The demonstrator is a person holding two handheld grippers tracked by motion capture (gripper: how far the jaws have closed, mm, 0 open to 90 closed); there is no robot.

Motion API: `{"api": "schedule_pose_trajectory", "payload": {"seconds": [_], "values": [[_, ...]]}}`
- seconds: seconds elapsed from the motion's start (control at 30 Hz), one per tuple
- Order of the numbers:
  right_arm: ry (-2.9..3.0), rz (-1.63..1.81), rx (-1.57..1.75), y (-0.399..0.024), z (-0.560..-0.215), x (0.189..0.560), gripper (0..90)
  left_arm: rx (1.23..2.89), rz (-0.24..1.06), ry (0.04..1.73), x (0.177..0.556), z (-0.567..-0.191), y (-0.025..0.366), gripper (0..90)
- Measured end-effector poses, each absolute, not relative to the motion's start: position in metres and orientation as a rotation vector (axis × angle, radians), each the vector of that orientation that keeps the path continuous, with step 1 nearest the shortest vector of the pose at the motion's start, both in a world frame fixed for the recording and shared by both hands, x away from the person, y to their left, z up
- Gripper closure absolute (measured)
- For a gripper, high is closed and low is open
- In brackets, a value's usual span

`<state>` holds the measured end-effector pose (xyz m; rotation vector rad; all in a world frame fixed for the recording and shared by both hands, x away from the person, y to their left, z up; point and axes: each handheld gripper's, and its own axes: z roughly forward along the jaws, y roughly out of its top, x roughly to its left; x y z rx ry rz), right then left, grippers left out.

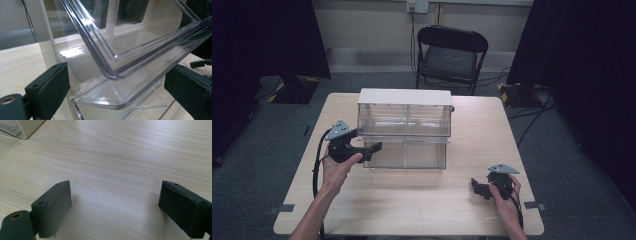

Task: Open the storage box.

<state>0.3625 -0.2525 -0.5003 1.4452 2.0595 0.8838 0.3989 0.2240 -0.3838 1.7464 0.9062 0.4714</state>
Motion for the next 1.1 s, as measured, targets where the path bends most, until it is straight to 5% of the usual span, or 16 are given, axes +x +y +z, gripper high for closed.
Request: {"api": "schedule_pose_trajectory", "payload": {"seconds": [1.1], "values": [[2.059,0.884,1.446,-0.2524,-0.5003,0.3624,10.4,1.752,0.473,0.909,0.399,-0.3836,0.224,6.9]]}}
